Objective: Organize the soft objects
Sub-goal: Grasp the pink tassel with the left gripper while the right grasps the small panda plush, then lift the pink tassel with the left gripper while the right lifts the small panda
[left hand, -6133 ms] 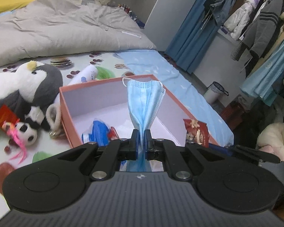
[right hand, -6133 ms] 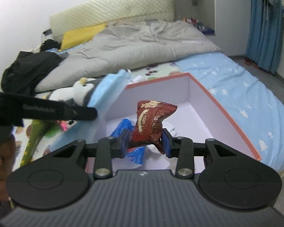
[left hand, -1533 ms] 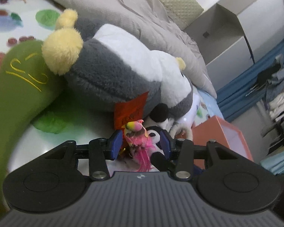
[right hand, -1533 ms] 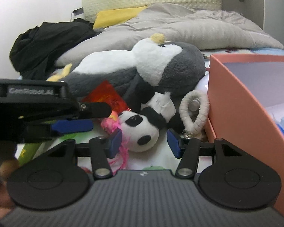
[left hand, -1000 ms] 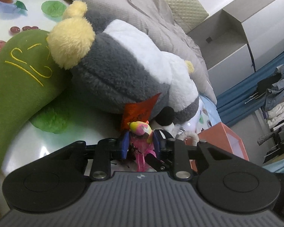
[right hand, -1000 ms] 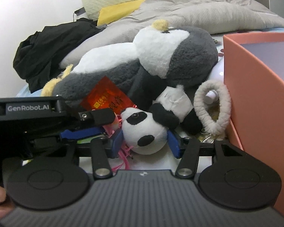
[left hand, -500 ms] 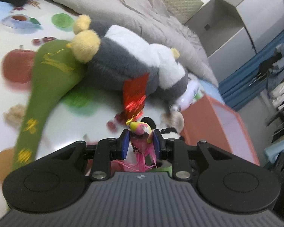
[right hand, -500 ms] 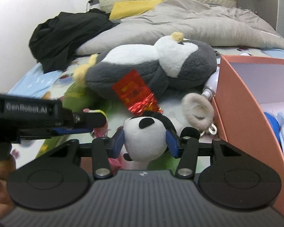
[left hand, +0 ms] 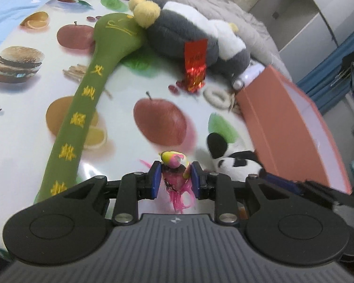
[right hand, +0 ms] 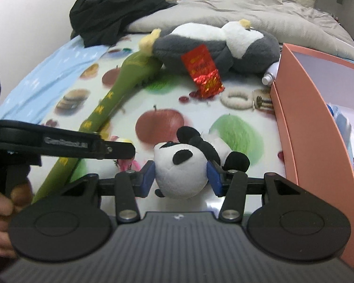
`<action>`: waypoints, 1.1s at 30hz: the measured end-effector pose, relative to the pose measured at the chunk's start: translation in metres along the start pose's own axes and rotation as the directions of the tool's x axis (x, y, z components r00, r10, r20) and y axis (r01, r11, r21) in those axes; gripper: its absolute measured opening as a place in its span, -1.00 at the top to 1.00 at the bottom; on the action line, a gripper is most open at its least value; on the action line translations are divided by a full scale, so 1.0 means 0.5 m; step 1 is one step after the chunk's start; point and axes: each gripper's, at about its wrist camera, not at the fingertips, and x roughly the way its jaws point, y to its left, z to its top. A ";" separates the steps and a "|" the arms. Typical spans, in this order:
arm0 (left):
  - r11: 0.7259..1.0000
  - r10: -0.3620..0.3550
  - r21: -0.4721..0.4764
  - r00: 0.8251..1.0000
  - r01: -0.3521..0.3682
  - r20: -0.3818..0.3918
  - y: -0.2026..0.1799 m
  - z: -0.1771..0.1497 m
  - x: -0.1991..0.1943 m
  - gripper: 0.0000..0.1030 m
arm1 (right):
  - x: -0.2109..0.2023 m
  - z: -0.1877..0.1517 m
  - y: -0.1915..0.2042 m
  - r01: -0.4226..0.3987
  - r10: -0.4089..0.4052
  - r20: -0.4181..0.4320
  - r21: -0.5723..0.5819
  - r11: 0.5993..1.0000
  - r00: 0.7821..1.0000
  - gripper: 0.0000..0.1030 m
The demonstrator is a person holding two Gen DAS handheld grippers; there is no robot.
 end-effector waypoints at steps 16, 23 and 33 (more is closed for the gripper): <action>0.998 0.047 -0.049 0.999 -0.047 -0.005 0.031 -0.019 0.015 0.05 | 0.005 -0.023 -0.049 0.055 -0.030 -0.081 0.334 0.941 0.996 -0.36; 0.995 0.072 -0.077 0.997 -0.069 0.031 0.042 -0.022 0.005 -0.04 | 0.023 -0.026 -0.080 0.043 -0.010 -0.058 0.603 0.797 0.998 -0.38; 0.994 0.068 -0.089 0.996 -0.063 0.058 0.042 -0.028 0.008 -0.04 | 0.075 -0.023 -0.088 0.015 0.038 -0.063 0.681 0.732 0.997 -0.29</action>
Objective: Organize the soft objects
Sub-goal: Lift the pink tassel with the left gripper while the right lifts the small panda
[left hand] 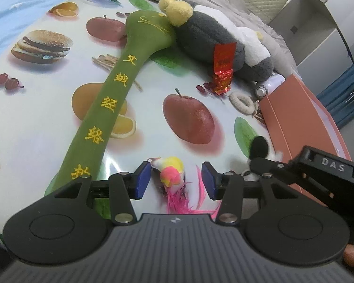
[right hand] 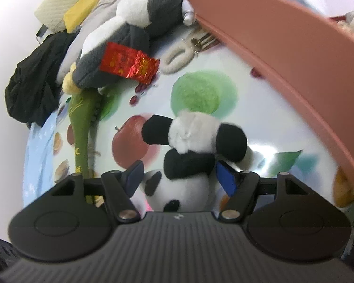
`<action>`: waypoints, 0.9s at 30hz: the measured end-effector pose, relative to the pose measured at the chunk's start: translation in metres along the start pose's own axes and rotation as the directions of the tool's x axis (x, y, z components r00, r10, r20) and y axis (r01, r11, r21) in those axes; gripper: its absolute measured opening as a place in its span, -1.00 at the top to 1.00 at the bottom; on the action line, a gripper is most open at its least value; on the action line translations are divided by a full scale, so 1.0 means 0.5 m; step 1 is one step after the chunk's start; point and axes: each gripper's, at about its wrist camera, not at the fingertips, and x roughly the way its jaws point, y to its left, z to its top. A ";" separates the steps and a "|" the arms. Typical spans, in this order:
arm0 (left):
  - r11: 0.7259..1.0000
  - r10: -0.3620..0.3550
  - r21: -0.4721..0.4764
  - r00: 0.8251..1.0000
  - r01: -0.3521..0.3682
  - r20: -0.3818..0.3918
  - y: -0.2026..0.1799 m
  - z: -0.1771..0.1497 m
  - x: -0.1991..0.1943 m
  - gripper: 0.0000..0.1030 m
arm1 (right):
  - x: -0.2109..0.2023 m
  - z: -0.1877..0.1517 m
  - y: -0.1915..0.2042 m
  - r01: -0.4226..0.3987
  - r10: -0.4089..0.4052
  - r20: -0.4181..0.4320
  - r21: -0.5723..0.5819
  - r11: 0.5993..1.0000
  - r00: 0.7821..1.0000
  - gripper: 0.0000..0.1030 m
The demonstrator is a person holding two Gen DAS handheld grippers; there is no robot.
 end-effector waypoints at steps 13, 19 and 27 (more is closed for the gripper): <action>0.999 0.027 0.028 1.000 -0.027 0.010 -0.008 -0.005 0.002 -0.04 | -0.027 -0.013 0.018 0.038 -0.045 -0.015 -0.317 0.948 0.999 -0.18; 0.999 0.029 0.030 0.999 -0.029 0.023 -0.015 -0.005 0.013 0.07 | -0.056 -0.023 0.004 0.091 -0.093 0.015 -0.416 0.905 0.996 -0.17; 0.996 0.058 0.068 0.998 -0.060 0.031 -0.029 -0.010 0.018 0.33 | -0.071 -0.033 -0.006 0.099 -0.101 0.022 -0.461 0.882 0.995 -0.17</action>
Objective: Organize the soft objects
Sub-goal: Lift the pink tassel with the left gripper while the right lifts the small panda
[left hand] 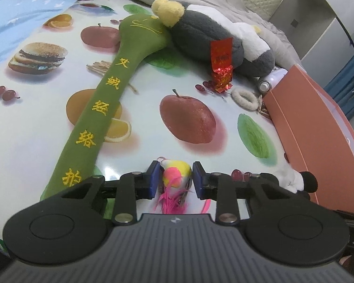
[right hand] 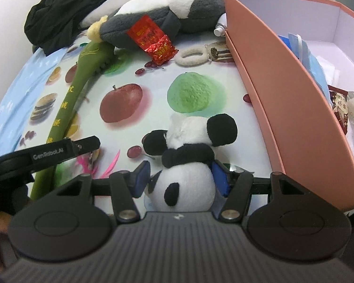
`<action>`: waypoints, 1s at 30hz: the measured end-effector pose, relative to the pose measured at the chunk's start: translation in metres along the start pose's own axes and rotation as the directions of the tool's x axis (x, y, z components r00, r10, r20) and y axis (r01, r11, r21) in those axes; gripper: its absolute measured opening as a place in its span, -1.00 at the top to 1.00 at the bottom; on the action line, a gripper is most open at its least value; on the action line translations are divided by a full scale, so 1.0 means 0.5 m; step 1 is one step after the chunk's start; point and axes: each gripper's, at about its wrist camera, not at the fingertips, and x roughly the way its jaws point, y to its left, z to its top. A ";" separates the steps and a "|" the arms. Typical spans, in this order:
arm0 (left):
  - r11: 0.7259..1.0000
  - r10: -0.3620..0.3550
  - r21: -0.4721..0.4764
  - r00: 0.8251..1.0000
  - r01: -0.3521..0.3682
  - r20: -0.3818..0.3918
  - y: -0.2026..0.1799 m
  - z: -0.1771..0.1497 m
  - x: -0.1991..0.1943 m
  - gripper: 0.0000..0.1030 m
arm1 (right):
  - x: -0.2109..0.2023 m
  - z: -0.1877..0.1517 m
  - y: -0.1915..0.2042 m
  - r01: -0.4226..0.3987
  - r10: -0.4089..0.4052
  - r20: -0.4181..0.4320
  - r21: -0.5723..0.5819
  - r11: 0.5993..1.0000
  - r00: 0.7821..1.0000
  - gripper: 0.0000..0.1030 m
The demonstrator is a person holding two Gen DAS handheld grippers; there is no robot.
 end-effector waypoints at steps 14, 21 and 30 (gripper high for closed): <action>0.999 -0.047 -0.005 0.998 0.047 0.032 -0.032 0.033 -0.072 0.33 | -0.046 0.030 0.023 -0.012 0.015 0.050 -0.067 0.998 0.999 -0.12; 0.997 -0.074 0.009 0.997 0.074 0.036 -0.063 0.053 -0.109 0.33 | -0.075 0.049 0.025 -0.026 0.031 0.070 -0.075 0.997 0.997 -0.09; 0.991 -0.119 0.058 0.993 0.117 0.029 -0.125 0.067 -0.156 0.33 | -0.146 0.073 0.014 -0.030 0.039 0.127 -0.071 0.997 0.991 -0.09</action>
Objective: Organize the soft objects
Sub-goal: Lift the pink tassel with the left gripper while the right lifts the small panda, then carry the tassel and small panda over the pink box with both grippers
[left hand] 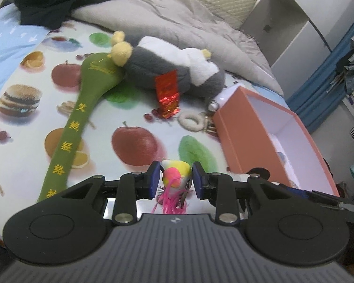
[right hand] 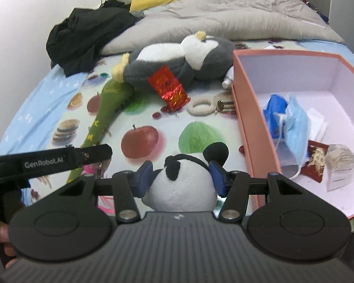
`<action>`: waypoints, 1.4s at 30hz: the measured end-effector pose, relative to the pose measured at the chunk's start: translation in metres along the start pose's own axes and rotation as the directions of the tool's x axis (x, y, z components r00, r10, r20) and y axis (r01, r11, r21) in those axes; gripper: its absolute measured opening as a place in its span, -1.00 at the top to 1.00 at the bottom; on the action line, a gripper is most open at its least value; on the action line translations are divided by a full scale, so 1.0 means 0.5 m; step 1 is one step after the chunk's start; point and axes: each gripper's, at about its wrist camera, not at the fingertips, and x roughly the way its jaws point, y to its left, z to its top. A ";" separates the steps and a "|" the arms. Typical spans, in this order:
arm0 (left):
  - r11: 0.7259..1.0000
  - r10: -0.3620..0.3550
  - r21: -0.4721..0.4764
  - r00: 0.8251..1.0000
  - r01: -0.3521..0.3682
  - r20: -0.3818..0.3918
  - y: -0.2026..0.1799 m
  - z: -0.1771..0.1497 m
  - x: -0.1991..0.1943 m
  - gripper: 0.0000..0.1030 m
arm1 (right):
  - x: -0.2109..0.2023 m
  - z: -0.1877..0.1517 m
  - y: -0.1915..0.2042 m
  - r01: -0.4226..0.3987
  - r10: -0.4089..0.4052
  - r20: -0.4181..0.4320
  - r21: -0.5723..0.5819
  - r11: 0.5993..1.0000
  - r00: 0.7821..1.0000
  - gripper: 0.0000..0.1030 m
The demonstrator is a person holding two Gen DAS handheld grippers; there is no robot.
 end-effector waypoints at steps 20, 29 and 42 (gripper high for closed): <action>0.964 -0.199 0.162 0.977 0.210 -0.082 -0.236 0.000 -0.008 0.33 | -0.188 -0.004 -0.137 0.087 -0.112 0.163 0.155 0.984 0.980 -0.09; 0.933 -0.254 0.227 0.957 0.281 -0.141 -0.343 0.002 0.049 0.33 | -0.207 -0.021 -0.232 0.156 -0.201 0.166 0.250 0.956 0.965 -0.09; 0.913 -0.233 0.277 0.940 0.300 -0.249 -0.452 0.044 0.241 0.33 | -0.120 0.021 -0.382 0.206 -0.255 0.105 0.343 0.917 0.961 -0.09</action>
